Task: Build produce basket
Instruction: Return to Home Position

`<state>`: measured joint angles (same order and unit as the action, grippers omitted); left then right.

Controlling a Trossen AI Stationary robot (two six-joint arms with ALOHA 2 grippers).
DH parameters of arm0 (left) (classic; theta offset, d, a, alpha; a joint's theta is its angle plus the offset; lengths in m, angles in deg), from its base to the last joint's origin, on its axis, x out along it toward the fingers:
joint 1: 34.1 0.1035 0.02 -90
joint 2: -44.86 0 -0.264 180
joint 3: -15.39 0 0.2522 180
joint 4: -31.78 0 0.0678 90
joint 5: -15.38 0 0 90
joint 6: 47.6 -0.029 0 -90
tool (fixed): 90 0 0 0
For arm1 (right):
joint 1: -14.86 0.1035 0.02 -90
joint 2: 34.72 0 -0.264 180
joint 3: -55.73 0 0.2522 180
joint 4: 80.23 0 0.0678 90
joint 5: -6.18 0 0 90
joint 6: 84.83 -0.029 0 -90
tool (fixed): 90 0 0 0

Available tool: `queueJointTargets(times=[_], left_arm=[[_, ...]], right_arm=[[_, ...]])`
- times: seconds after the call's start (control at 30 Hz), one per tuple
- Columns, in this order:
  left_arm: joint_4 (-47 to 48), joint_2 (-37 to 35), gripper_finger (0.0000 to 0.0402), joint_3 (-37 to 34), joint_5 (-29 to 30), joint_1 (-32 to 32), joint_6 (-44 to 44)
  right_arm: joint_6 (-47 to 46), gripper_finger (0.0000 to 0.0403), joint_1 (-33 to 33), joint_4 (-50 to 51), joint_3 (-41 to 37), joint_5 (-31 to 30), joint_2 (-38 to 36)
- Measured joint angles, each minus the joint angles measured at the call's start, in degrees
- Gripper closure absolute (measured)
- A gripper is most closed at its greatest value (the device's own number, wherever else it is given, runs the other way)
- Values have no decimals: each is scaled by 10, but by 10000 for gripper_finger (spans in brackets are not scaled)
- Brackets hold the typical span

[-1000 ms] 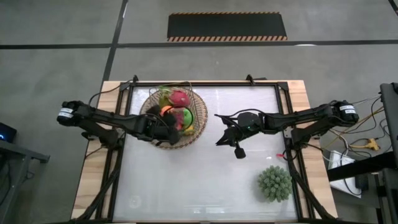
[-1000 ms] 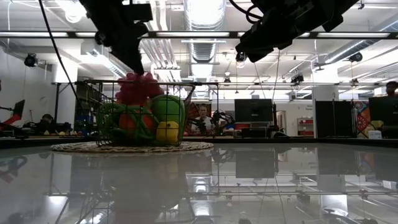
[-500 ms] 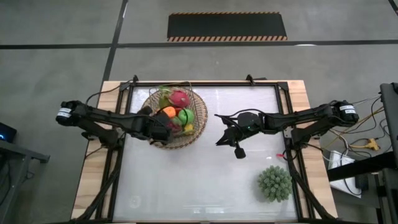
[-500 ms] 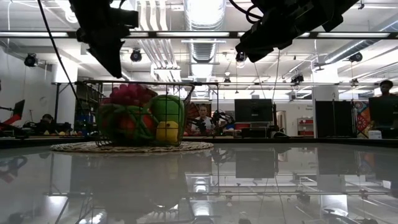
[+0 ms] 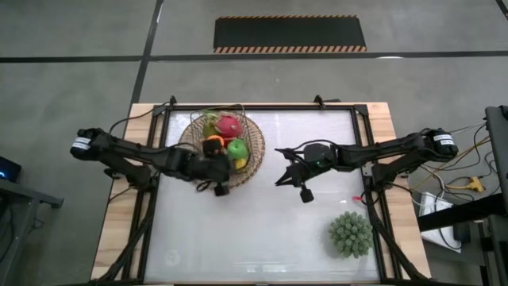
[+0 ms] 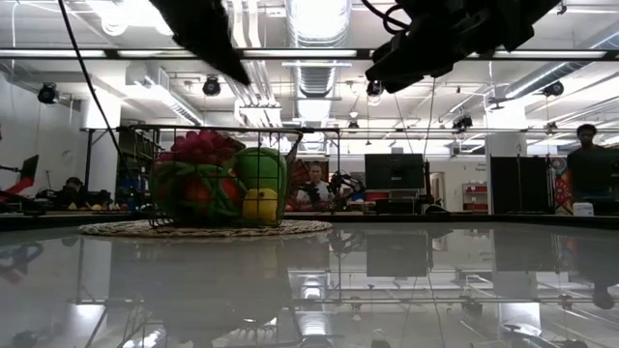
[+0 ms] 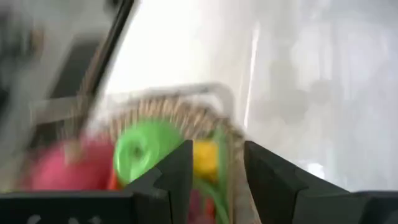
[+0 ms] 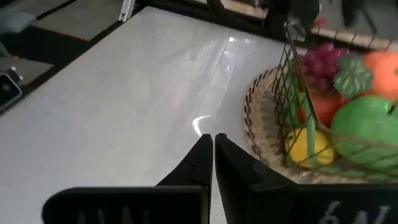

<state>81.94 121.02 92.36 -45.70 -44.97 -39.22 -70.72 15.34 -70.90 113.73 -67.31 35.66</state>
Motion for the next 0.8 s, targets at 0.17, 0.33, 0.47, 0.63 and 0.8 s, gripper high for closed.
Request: queueJointTargets(times=[0.17, 0.33, 0.47, 0.63, 0.8], left_arm=[[-156, -50, 276, -50, -58, -52, -224], [-359, -130, 276, -195, -202, -56, -339], [-443, -218, 276, -298, -182, -39, -347], [-466, -346, 276, -383, -173, -4, -329], [-479, -471, 276, -451, -164, 11, -327]], right_arm=[[53, 394, 0, -121, -47, 0, -5], [100, 394, -23, -293, -132, 2, -5], [93, 394, -75, -392, -175, 4, -8], [65, 394, -173, -396, -178, 63, -13], [39, 394, -235, -398, -190, 103, -30]])
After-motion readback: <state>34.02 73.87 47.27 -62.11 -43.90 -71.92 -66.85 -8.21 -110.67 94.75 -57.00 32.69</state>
